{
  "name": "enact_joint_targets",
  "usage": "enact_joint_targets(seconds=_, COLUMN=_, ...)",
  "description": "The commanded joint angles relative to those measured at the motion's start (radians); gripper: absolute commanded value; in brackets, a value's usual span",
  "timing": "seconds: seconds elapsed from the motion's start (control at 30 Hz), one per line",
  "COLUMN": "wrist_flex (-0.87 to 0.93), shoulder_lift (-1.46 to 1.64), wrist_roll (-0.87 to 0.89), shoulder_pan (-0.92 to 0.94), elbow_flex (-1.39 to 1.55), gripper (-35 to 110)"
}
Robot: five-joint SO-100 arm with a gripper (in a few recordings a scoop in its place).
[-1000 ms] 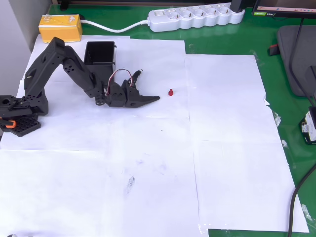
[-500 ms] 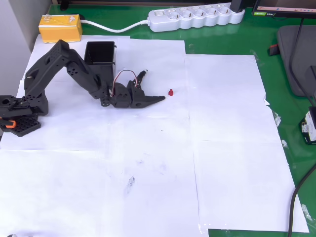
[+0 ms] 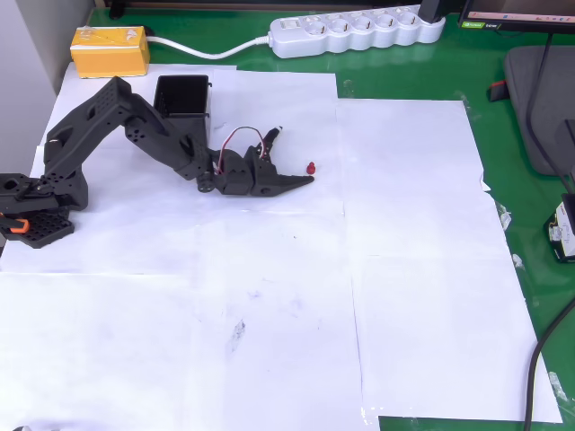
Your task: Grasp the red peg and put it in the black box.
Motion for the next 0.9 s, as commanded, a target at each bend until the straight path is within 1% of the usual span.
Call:
enact_joint_targets(seconds=0.0, wrist_flex=-0.009, shoulder_lift=0.009, wrist_roll=-0.005, shoulder_pan=-0.017, elbow_flex=0.046, gripper=56)
enact_joint_targets(seconds=0.87, wrist_flex=-0.009, shoulder_lift=0.011, wrist_roll=-0.021, shoulder_pan=-0.048, elbow_flex=0.038, gripper=56)
